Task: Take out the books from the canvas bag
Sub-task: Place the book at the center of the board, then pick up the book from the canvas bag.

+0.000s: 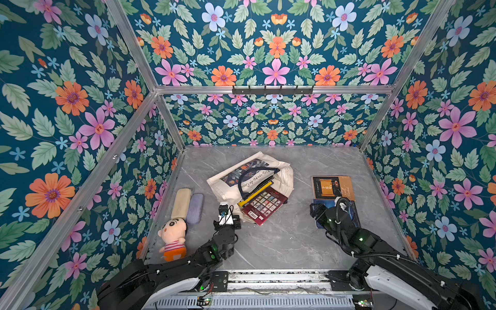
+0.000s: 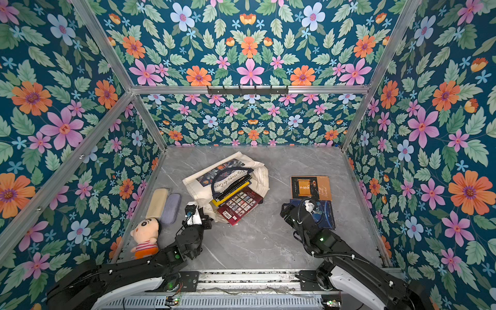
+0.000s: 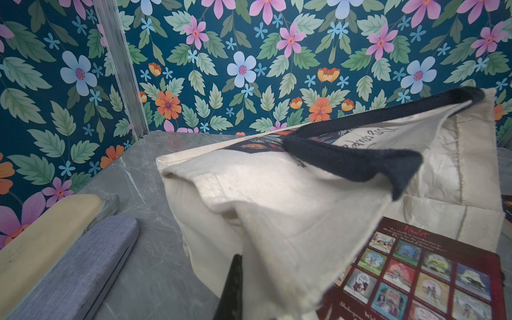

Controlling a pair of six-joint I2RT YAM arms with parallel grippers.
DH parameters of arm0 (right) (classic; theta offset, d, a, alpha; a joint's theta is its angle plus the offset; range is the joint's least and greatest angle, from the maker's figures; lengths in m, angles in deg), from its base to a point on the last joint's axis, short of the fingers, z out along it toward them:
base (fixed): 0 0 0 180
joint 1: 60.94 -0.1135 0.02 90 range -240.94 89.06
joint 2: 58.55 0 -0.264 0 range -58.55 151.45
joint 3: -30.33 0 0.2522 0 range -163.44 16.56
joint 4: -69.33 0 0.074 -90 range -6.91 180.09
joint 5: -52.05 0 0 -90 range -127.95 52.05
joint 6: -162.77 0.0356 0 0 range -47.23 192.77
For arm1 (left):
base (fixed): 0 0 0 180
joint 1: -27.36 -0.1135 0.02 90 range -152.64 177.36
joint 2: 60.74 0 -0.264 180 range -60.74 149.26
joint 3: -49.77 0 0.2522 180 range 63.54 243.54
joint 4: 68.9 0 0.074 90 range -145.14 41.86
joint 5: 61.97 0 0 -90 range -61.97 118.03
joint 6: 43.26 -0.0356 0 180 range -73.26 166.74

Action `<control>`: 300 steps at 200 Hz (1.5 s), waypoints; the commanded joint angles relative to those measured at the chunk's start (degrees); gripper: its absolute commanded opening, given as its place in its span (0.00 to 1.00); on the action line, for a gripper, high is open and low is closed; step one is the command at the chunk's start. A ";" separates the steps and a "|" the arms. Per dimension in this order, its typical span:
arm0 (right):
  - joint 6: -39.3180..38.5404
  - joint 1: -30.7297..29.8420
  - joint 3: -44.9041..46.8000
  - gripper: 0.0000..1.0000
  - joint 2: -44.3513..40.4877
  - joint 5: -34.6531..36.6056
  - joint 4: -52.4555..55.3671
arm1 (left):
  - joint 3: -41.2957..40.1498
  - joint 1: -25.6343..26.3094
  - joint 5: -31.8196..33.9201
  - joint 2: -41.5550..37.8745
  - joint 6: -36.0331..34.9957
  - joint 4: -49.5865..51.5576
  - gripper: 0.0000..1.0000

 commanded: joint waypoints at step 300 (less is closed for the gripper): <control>3.29 -8.35 -20.95 0.27 52.37 -13.79 -35.86 | 0.22 -0.03 -0.11 1.04 -0.12 -1.64 0.00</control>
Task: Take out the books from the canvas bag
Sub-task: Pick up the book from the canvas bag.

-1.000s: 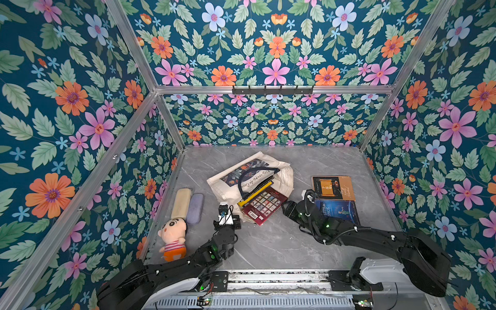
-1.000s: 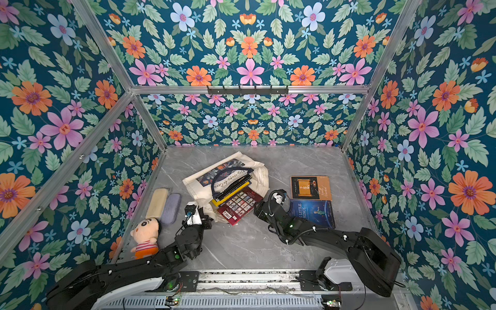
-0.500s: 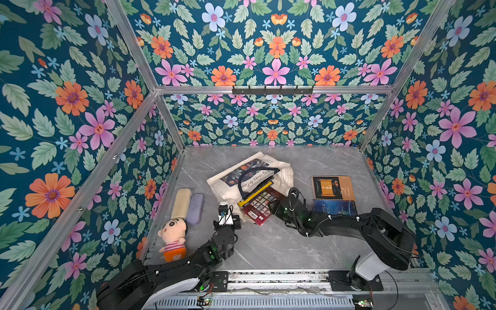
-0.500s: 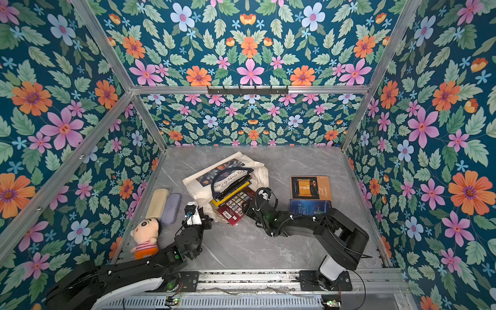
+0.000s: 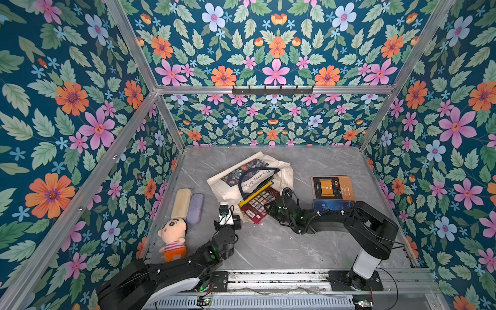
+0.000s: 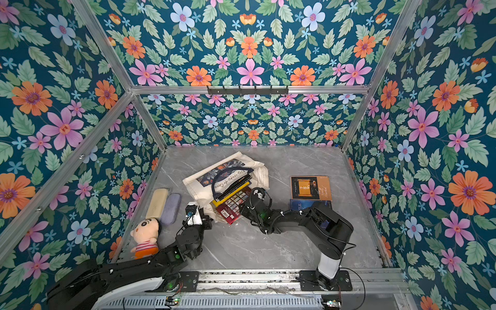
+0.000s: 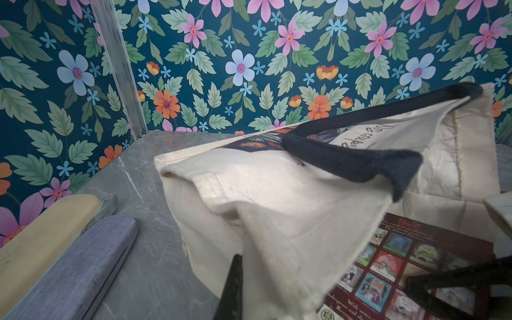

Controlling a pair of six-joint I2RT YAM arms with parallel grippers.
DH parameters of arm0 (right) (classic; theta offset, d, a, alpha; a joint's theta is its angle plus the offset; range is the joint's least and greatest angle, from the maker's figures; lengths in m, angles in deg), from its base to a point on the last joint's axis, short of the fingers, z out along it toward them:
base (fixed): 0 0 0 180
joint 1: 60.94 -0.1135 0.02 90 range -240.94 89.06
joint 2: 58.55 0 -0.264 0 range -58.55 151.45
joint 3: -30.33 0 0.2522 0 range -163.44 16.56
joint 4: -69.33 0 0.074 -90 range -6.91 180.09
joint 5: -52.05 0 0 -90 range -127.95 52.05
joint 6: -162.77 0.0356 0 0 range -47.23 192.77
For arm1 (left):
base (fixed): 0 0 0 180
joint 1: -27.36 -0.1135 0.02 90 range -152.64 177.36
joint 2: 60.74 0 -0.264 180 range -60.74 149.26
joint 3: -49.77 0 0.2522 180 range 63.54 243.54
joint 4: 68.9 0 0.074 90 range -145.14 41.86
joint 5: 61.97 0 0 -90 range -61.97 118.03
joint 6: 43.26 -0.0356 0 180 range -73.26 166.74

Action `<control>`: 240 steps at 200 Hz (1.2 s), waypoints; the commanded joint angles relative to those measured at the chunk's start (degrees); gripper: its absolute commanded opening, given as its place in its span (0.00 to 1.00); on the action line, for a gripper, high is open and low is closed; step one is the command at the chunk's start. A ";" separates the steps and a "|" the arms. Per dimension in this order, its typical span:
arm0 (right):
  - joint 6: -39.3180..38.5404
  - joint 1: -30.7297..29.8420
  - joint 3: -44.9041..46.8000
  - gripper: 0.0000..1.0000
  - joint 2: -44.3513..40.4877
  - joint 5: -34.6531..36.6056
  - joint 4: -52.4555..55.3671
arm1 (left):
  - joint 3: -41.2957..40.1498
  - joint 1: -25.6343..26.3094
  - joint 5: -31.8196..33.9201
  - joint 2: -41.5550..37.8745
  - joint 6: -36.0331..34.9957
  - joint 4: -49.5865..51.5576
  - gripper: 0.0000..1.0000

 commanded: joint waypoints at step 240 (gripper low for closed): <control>-8.93 -0.08 11.52 0.00 -35.13 10.27 8.81 | 0.38 -0.09 0.41 0.16 -0.01 -0.96 0.00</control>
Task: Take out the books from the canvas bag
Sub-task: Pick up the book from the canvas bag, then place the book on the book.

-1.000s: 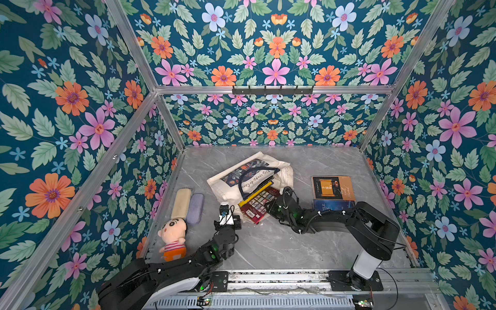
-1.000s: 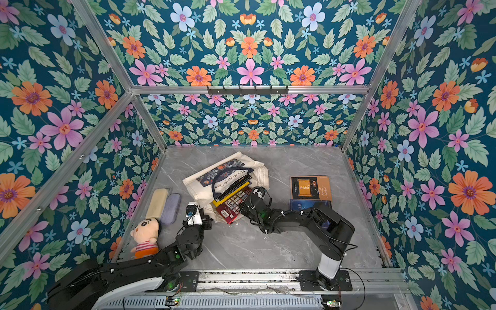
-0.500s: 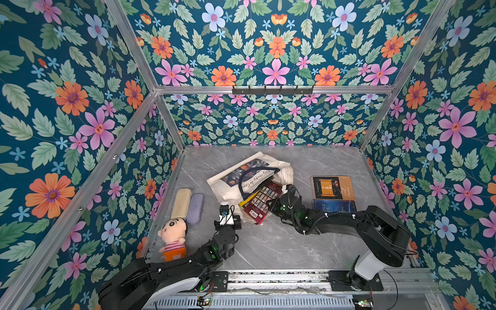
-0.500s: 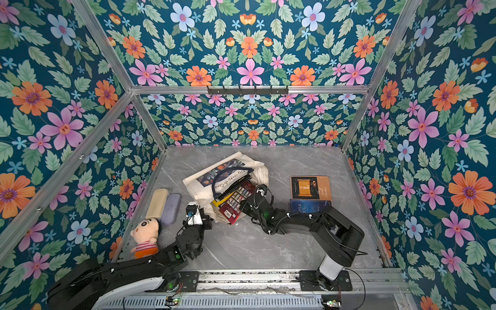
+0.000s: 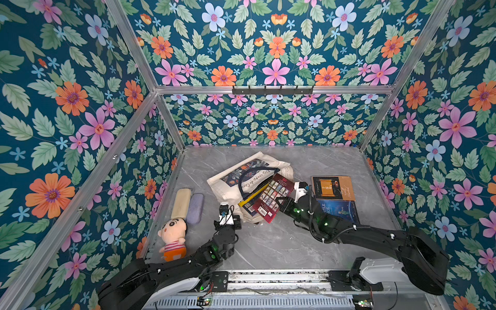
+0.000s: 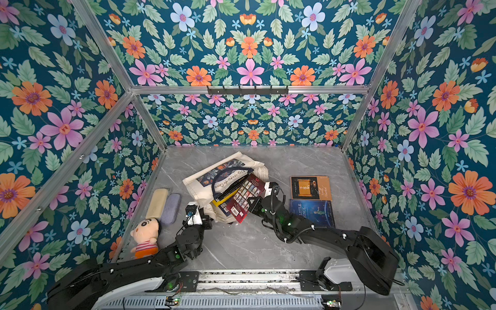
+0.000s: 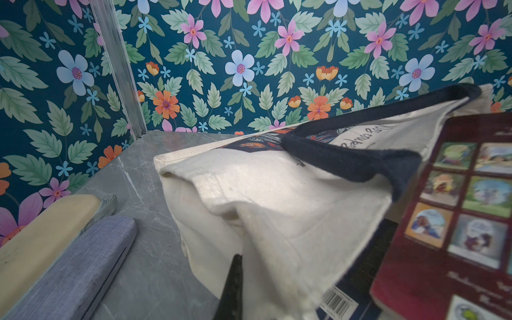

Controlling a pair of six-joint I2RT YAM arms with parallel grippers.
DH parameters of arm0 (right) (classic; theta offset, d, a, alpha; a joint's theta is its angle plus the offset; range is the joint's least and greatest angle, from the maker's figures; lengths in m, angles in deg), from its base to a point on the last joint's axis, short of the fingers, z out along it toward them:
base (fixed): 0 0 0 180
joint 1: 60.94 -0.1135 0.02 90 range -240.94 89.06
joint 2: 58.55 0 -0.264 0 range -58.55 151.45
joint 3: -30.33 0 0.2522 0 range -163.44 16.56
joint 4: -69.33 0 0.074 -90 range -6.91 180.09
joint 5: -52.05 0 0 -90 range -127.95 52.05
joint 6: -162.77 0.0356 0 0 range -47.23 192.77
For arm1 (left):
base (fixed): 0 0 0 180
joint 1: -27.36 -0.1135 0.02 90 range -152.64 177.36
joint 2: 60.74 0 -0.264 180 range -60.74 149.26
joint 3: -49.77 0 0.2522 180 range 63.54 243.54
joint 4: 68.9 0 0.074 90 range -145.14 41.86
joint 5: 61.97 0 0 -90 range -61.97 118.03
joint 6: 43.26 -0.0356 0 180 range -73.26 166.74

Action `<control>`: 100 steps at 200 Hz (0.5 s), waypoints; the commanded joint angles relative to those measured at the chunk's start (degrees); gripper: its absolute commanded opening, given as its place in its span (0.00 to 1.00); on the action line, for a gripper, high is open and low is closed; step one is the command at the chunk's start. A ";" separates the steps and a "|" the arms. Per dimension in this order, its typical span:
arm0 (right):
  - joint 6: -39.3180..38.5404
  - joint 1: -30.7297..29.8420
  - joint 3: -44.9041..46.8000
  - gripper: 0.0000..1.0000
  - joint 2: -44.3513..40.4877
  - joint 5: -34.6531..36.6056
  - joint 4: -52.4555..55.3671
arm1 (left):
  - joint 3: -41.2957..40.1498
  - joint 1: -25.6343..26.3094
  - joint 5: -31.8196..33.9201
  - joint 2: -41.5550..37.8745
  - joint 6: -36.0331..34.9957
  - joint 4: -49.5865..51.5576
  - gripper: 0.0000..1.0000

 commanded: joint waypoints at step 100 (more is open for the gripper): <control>-2.60 9.25 8.49 0.00 -31.20 15.81 24.60 | 0.22 -0.05 0.53 -0.21 0.15 -0.41 0.00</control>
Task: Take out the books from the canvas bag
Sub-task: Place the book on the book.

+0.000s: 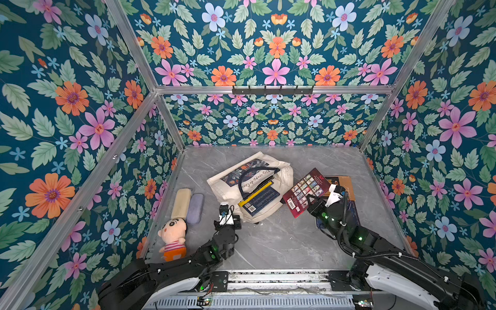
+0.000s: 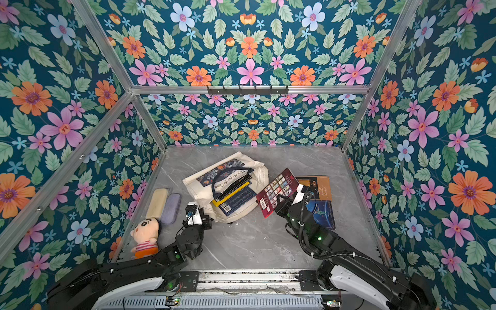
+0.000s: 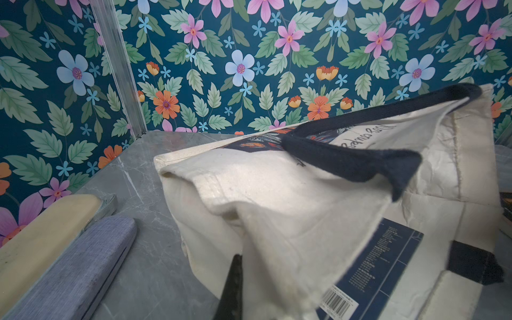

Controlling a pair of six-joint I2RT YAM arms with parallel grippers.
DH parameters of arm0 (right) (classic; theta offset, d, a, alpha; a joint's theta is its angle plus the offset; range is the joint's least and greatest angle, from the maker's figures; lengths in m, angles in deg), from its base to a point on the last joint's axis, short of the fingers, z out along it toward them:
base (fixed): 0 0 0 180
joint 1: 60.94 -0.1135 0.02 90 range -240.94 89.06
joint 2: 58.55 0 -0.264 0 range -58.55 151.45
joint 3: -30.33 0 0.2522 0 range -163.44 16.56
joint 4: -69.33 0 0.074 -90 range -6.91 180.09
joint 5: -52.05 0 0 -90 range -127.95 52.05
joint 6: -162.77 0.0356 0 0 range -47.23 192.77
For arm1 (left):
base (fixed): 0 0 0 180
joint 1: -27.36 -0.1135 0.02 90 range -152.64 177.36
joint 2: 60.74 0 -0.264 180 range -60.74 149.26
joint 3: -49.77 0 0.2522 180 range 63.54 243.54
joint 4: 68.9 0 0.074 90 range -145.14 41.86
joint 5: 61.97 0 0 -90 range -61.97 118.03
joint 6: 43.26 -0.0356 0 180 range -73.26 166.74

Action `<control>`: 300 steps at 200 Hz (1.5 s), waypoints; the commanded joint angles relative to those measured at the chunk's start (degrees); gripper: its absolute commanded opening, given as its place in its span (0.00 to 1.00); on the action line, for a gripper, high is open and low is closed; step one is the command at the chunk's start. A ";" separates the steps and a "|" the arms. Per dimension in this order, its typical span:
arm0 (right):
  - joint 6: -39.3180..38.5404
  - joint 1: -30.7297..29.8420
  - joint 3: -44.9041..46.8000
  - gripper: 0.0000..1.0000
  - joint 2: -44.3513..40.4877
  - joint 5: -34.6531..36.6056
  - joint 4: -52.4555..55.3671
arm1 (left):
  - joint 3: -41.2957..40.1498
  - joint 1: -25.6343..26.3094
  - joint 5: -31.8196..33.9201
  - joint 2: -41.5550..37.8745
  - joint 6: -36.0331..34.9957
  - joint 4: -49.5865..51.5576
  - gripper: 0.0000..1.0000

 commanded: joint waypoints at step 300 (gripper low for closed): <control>25.50 18.63 21.80 0.00 -14.21 4.61 14.87 | 0.60 -0.03 0.35 1.11 0.65 -0.45 0.00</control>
